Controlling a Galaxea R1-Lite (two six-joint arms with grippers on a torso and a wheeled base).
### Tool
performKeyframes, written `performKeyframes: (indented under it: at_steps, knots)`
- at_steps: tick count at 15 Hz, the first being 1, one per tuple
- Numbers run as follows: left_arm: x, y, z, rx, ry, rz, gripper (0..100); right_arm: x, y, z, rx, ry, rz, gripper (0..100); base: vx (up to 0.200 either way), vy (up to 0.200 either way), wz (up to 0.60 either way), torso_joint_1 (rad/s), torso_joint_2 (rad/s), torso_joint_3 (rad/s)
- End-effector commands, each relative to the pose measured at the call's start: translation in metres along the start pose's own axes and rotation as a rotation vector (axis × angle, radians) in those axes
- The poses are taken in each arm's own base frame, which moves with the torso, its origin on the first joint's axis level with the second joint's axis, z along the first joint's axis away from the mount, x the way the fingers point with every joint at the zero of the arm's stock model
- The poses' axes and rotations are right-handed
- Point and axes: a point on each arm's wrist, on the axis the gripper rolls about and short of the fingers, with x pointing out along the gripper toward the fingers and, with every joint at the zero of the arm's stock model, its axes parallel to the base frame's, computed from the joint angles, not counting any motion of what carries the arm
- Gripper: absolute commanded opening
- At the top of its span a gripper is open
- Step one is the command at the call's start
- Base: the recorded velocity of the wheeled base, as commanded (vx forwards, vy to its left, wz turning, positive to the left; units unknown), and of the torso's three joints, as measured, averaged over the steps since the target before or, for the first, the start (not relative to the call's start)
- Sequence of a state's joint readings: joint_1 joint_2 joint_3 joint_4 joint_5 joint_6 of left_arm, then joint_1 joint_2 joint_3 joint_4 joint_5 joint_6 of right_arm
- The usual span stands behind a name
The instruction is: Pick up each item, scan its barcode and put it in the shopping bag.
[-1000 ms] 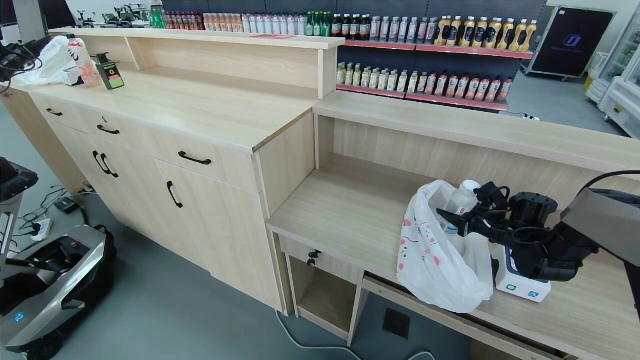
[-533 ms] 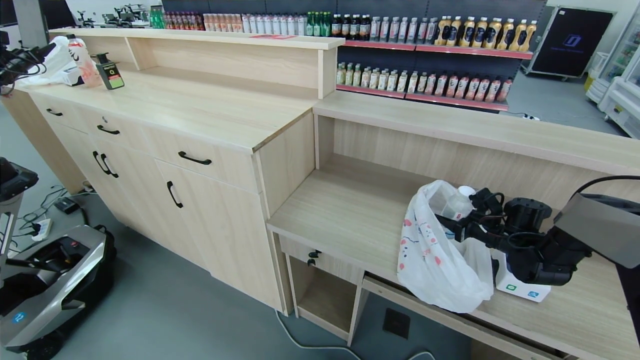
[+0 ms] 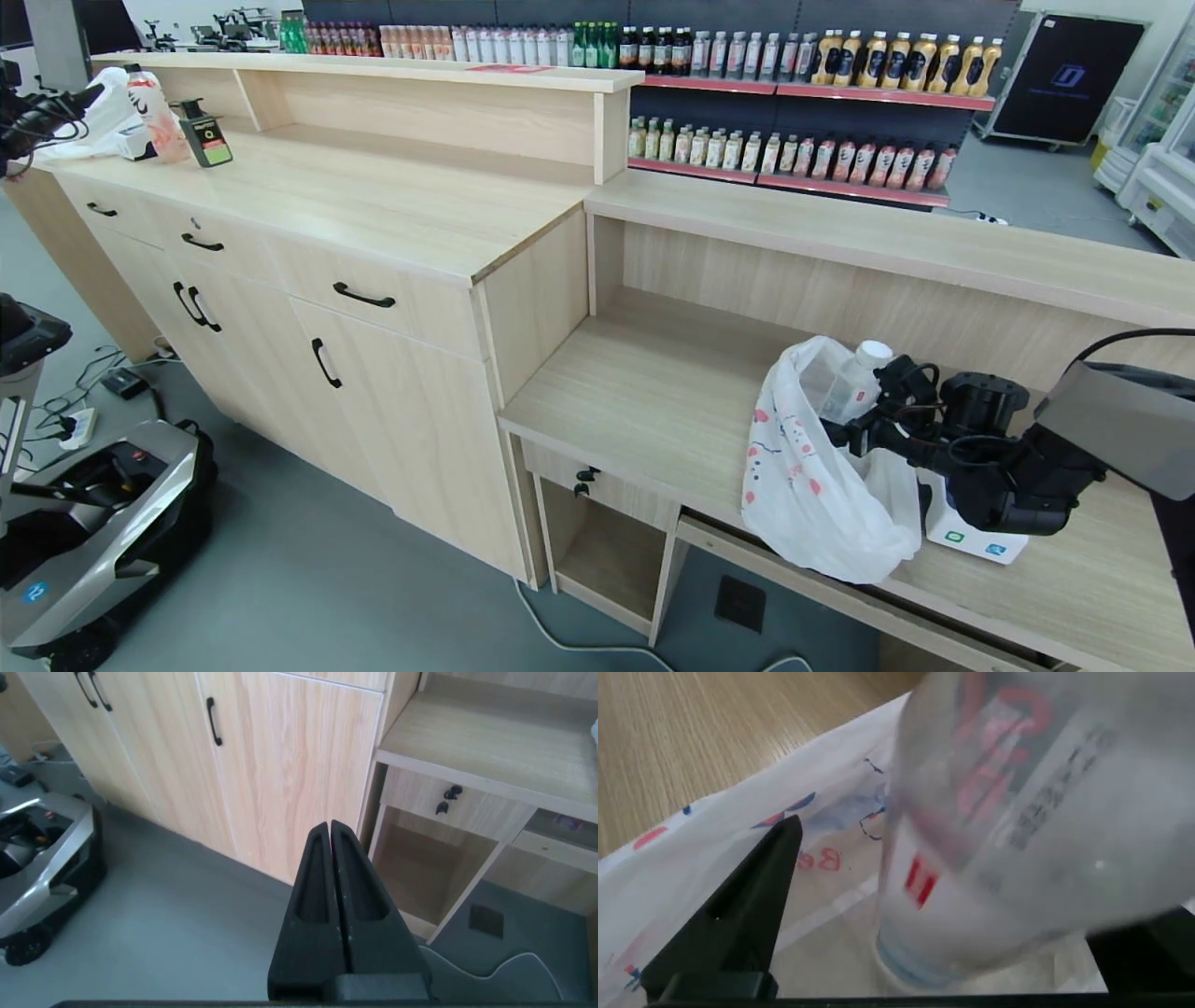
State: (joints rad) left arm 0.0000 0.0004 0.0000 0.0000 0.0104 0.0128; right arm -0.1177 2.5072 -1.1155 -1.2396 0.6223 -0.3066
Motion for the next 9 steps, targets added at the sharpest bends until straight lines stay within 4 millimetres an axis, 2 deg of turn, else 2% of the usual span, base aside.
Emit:
performKeyframes:
  at_steps: [1,3,5,8,9]
  knots:
    - [0.0,0.0,0.0,0.001,0.0,0.0,0,-0.013,-0.002,0.038,-0.015,-0.034,-0.007,100,0.0,0.0,0.0,0.0,0.0,0.0]
    - [0.0,0.0,0.0,0.001,0.0,0.0,0,-0.04,0.003,0.082,-0.012,-0.056,-0.017,100,0.0,0.0,0.0,0.0,0.0,0.0]
    - [0.0,0.0,0.0,0.0,0.0,0.0,0,-0.069,0.008,0.11,-0.026,-0.072,-0.036,100,0.0,0.0,0.0,0.0,0.0,0.0]
    - [0.0,0.0,0.0,0.001,0.0,0.0,0,-0.102,0.01,0.134,-0.05,-0.088,-0.081,100,0.0,0.0,0.0,0.0,0.0,0.0]
    - [0.0,0.0,0.0,0.001,0.0,0.0,0,-0.129,0.017,0.146,-0.061,-0.084,-0.113,100,0.0,0.0,0.0,0.0,0.0,0.0]
